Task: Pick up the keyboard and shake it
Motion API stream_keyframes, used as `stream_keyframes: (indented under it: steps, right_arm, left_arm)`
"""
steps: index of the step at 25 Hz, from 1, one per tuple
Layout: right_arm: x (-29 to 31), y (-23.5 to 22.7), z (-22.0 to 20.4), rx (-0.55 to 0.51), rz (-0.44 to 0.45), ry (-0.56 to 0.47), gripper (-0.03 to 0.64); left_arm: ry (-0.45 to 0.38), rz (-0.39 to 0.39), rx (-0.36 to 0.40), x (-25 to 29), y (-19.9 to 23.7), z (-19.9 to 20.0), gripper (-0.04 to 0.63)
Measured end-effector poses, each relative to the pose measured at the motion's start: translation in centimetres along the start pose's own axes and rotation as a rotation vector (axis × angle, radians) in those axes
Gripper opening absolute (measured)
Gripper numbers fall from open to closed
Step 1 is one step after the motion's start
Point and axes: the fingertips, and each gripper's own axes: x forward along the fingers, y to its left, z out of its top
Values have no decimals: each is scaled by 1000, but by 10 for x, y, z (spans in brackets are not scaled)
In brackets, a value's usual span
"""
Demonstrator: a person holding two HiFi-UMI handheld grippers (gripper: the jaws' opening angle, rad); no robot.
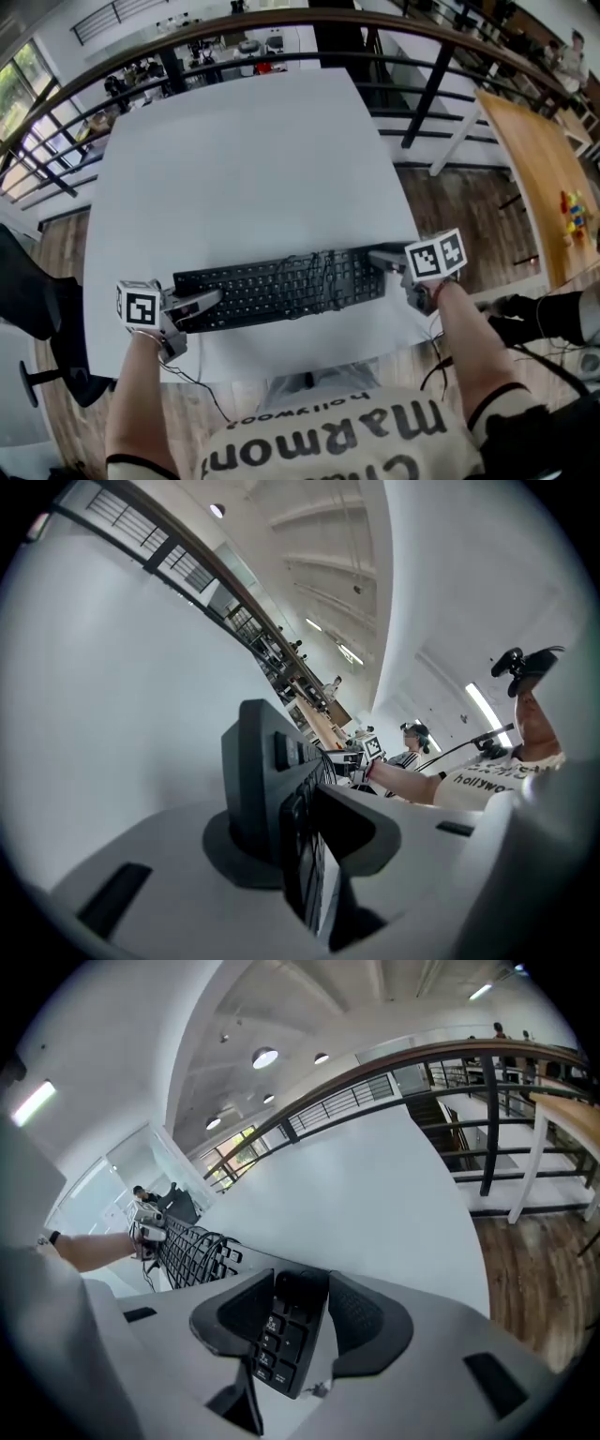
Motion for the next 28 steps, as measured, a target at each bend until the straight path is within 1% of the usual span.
stream_keyframes:
  steps: [3, 6, 9, 12, 16, 22, 25, 28]
  right_arm:
    - [-13, 23, 18, -26, -22, -60, 204]
    - [-19, 30, 27, -65, -61, -112, 204]
    - [-28, 29, 35, -98, -97, -165, 206]
    - [-45, 36, 56, -134, -105, -264, 206]
    - [-81, 66, 107, -244, -125, -430, 206]
    - [-146, 125, 203, -404, -162, -657, 206]
    - [-179, 138, 229, -467, -170, -744, 206]
    - [-200, 150, 243, -520, -179, -811, 206]
  left_arm:
    - [11, -29, 87, -23, -25, 26, 92]
    - [20, -65, 190, -30, -45, 36, 75]
    - [26, -48, 314, -29, -60, 48, 74]
    - [21, -31, 442, -36, -83, 71, 74]
    - [-24, 0, 656, -63, -127, 110, 75]
    - [-120, 63, 993, -114, -205, 177, 75]
    - [-159, 109, 1154, -120, -245, 190, 75]
    - [-165, 171, 1315, -124, -275, 188, 75]
